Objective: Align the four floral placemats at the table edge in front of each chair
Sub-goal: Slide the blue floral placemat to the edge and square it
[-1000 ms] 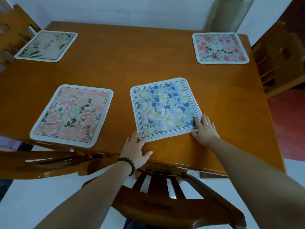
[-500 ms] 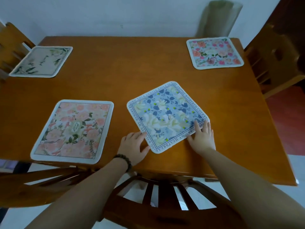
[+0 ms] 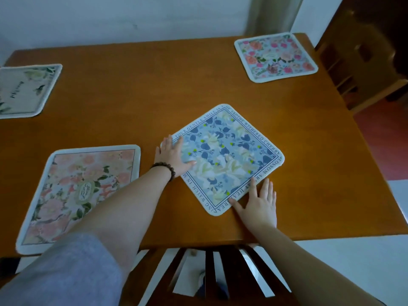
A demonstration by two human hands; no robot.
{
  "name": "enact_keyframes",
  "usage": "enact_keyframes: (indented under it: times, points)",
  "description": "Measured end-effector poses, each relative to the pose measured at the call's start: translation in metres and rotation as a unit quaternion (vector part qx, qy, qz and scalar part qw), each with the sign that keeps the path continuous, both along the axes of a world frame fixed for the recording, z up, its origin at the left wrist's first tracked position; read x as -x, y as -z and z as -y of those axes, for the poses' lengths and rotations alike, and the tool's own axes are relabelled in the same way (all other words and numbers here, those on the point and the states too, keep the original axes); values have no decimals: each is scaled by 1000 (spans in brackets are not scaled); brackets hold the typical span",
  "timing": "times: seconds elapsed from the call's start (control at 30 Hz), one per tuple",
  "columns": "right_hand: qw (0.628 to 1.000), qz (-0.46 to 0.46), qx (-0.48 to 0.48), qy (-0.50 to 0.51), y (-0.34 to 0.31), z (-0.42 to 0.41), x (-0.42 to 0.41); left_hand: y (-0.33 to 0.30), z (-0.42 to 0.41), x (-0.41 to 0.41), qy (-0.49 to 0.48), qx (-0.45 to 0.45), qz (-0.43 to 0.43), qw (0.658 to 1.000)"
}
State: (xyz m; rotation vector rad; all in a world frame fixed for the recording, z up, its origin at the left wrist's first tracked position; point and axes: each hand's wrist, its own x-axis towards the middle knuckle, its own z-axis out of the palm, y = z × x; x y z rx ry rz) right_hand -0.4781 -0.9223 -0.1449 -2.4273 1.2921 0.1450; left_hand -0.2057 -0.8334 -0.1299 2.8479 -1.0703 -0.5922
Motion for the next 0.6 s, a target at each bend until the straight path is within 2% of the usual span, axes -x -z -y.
enact_keyframes:
  times: [0.27, 0.6]
  points:
    - [1000, 1, -3, -10, 1, 5, -1, -4, 14, -14, -9, -26, -7, 1000]
    - [993, -41, -67, -91, -11, 70, 27, -4, -38, 56, -29, -27, -22, 999]
